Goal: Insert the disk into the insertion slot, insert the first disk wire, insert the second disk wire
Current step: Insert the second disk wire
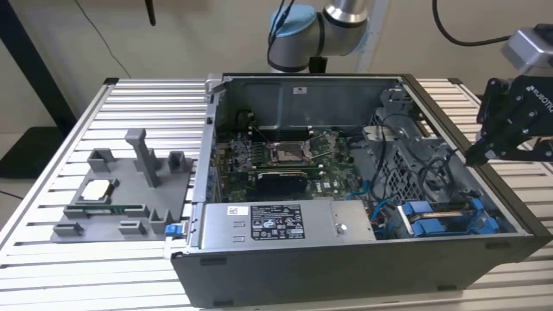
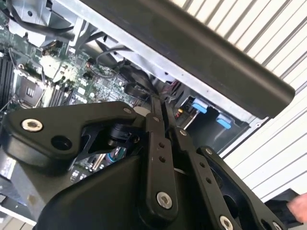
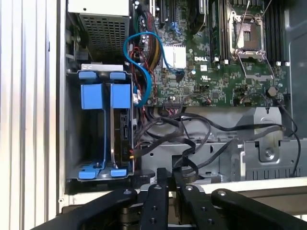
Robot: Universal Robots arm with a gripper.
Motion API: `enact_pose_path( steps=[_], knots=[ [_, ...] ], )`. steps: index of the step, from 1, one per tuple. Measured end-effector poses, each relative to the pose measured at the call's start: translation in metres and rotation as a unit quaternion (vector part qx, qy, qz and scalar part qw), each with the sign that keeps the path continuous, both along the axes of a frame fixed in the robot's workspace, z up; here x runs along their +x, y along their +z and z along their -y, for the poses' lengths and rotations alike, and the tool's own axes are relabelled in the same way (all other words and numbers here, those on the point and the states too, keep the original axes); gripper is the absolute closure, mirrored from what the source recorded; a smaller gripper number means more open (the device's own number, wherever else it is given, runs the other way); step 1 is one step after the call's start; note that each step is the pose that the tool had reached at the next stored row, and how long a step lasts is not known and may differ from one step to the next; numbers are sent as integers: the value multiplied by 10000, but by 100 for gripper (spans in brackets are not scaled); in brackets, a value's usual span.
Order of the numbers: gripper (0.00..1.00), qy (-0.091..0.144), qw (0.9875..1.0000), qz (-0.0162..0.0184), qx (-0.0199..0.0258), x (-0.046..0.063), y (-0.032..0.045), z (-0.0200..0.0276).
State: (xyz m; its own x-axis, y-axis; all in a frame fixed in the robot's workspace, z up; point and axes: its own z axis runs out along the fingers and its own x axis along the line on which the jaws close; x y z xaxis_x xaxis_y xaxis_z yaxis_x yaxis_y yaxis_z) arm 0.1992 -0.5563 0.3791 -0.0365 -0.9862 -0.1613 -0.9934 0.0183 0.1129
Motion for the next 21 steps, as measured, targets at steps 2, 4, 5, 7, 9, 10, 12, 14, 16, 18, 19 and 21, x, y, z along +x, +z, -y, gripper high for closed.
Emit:
enact_pose_path(
  steps=[2, 4, 5, 7, 9, 10, 12, 14, 16, 18, 19, 21],
  knots=[
    [84, 0, 10000, 0, 0, -56, 19, 3],
    [84, 0, 10000, 0, 0, -113, 37, 6],
    [84, 0, 10000, 0, 0, -144, 46, 8],
    [84, 0, 10000, 0, 0, -207, 62, 11],
    [84, 0, 10000, 0, 0, -266, 78, 16],
    [84, 0, 10000, 0, -1, -292, 89, 20],
    [84, 0, 10000, 0, 1, -333, 109, 29],
    [84, 0, 10000, 0, 0, -377, 119, 43],
    [84, 0, 10000, 0, -20, -424, 122, 51],
    [84, 0, 10000, 0, -65, -466, 123, 53],
    [84, 0, 10000, 0, -89, -477, 122, 53],
    [84, 0, 9999, 0, -103, -485, 122, 53]
  ],
)
